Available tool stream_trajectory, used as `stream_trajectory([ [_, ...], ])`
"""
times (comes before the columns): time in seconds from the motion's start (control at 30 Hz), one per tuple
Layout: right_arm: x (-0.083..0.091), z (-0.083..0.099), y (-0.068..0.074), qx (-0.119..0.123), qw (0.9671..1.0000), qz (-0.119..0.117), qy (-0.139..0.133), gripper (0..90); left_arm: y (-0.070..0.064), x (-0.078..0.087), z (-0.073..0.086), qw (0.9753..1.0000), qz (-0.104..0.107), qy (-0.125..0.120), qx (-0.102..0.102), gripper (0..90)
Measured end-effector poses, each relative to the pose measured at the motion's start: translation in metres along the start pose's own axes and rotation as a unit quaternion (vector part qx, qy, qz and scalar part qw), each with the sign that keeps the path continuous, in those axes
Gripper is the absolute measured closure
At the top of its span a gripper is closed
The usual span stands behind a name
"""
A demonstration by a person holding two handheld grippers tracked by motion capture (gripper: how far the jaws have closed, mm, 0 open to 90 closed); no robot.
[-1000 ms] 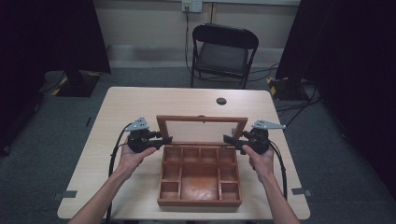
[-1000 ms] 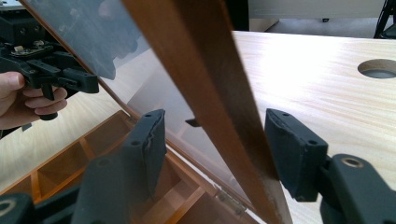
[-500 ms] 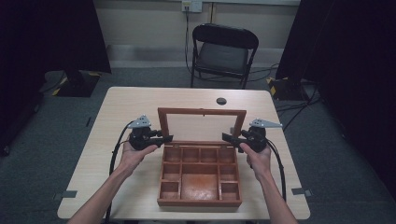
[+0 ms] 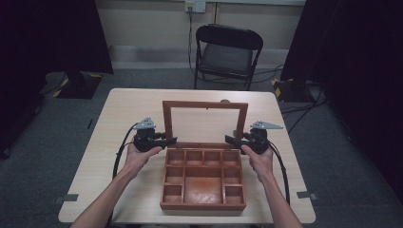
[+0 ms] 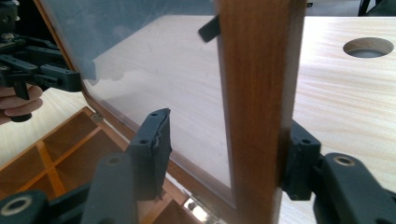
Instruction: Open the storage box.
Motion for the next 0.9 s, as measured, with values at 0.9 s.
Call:
stream_trajectory([
  [0.9, -0.028, 0.012, -0.026, -0.068, 0.9975, 0.018, -0.004, 36.3, 0.025, -0.022, 0.013, 0.9948, 0.03, 0.039, 0.09, 53.0],
])
Point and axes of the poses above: each handheld gripper's, and its own axes: x roughly backward along the jaws, z roughly out of its underside, y roughly to its left, the point moved 2 cm from there along -x, roughly forward along the jaws, and after that the axes turned 7 degrees about -z, right-handed, at the moved point
